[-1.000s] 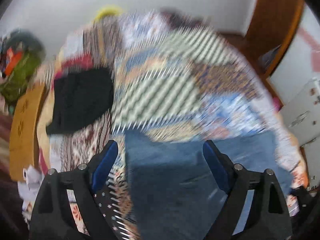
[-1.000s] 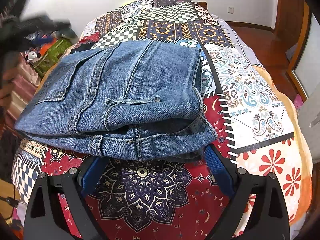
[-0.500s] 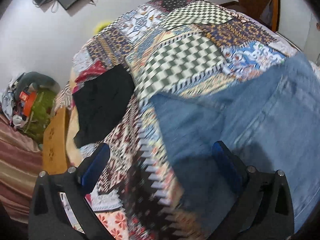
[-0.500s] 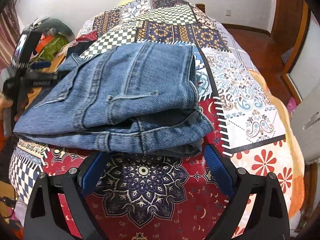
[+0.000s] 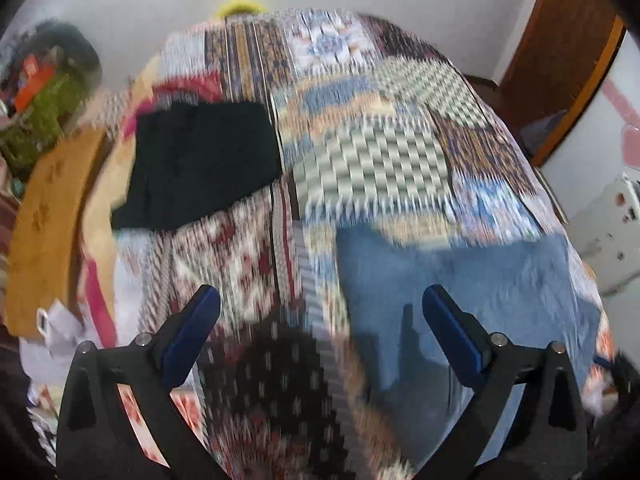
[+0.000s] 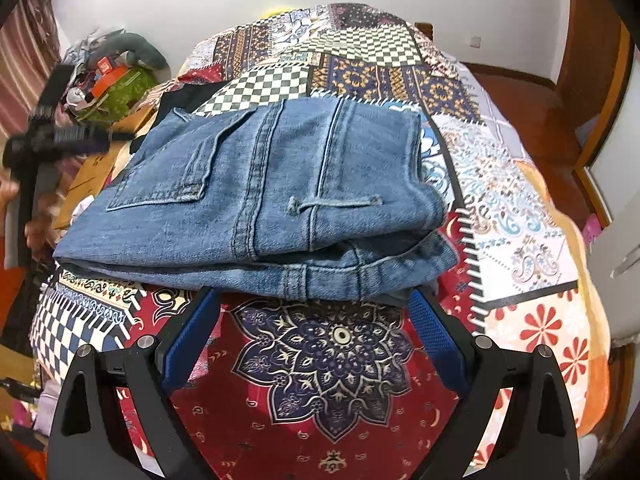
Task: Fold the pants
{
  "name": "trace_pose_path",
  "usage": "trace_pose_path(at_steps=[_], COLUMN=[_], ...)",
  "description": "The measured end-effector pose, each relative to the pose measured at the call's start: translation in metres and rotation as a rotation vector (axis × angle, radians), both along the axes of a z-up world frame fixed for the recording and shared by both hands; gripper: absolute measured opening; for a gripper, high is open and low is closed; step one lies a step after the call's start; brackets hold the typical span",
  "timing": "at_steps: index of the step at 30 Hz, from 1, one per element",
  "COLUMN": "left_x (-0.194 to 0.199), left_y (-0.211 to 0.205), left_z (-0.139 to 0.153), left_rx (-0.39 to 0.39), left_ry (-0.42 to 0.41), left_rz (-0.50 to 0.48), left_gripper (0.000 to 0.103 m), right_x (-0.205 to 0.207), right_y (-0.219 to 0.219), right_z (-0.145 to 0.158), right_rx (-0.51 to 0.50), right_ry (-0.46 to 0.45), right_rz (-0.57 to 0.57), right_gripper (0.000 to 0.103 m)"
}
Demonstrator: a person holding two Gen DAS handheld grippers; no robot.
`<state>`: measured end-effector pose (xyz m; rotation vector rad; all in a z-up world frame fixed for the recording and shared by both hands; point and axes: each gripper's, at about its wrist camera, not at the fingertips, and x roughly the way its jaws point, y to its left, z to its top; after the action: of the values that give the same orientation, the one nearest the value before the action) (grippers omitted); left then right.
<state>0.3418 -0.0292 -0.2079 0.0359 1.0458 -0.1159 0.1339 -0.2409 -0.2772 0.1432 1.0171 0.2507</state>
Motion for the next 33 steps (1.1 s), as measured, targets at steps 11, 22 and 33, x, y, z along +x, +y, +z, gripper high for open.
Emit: trace_pose_path(at_steps=[11,22,33], left_x=[0.028,-0.084,-0.158], left_y=[-0.016,0.074,0.061], left_z=[-0.056,-0.049,-0.027], left_rx=[0.216,0.054,-0.145], left_ry=[0.093,0.154,0.135], left_rz=[-0.169,0.009,0.058], left_gripper=[0.103,0.103,0.1], right_x=[0.015,0.02,0.0], right_y=[0.009,0.018,0.02], right_z=[0.003,0.013,0.037], right_rx=[-0.033,0.01,0.011], right_ry=[0.004,-0.043,-0.127], right_rz=[0.03,0.016,-0.002], right_gripper=[0.094,0.094,0.094])
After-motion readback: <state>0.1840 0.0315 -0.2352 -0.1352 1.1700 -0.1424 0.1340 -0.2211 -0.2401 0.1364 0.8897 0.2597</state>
